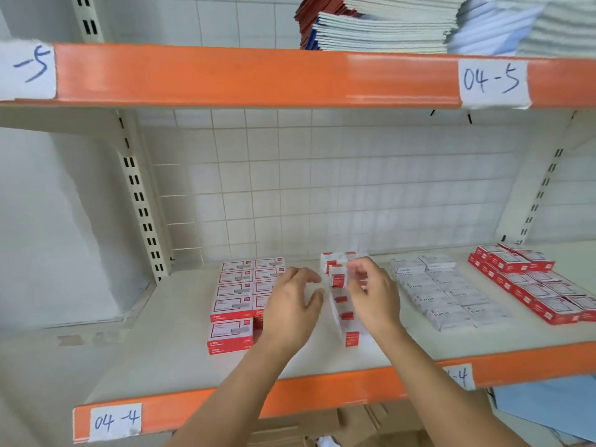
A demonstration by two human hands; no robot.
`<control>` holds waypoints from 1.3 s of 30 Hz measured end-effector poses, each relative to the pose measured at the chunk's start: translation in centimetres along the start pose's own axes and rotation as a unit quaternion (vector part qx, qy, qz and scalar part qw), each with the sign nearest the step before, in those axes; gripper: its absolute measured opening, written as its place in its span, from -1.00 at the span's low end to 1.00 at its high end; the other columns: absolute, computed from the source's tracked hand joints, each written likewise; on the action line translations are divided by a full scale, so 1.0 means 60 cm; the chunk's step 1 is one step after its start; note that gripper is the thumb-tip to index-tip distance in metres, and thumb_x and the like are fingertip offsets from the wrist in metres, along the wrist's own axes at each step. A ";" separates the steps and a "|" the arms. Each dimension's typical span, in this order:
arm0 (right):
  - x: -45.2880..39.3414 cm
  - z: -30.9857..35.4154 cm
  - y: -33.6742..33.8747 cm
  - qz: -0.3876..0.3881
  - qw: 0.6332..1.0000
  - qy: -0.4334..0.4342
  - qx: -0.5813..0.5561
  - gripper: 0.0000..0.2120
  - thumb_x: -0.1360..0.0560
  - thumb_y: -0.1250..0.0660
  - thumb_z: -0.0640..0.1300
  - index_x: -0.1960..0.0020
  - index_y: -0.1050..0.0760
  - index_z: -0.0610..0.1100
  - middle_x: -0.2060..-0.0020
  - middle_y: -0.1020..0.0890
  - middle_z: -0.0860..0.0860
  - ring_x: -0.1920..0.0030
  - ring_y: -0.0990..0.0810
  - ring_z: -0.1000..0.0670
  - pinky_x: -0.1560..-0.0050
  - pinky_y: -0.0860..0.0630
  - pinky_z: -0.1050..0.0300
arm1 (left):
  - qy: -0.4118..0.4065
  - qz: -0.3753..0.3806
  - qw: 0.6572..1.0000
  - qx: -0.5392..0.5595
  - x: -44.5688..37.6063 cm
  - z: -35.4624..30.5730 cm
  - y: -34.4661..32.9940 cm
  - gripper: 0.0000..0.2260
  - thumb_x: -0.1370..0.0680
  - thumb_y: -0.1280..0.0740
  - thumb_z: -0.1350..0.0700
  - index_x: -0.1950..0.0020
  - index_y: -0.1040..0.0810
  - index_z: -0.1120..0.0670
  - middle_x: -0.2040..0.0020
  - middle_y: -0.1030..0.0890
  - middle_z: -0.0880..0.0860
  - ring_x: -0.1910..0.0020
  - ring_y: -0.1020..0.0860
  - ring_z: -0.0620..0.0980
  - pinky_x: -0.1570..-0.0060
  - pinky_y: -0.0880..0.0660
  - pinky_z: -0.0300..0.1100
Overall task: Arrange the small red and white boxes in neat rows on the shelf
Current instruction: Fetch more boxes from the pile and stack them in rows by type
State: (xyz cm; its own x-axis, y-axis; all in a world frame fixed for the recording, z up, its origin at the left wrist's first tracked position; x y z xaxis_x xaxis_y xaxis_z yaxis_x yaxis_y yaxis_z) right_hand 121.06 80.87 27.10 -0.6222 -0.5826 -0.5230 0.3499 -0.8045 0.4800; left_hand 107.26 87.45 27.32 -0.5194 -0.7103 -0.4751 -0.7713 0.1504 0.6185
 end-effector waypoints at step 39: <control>0.002 -0.163 0.107 0.189 0.980 0.067 0.015 -0.65 -0.44 -0.41 -0.13 -0.20 -0.44 -0.01 -0.07 -0.39 0.13 0.02 -0.50 0.09 0.05 -0.51 0.13 | 0.001 -0.018 0.998 -0.060 -0.001 -0.052 -0.102 -0.65 -0.44 -0.46 0.14 -0.21 -0.53 0.11 -0.14 -0.49 0.01 -0.08 -0.51 -0.02 0.02 -0.45 -0.22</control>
State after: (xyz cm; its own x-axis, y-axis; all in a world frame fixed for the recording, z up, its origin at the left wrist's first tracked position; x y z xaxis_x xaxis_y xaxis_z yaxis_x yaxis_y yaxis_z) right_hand 130.09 74.53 23.25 -0.3534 -0.8499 -0.3909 0.5159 -0.5257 0.6764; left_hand 113.18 84.41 25.51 -0.4916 -0.7157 -0.4960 -0.7390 0.0416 0.6724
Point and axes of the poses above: each hand's wrist, its own x-axis away from the middle knuckle, its own y-axis out of the back of the hand, z = x × y, the point moved 4 cm from there along -x, towards the middle knuckle
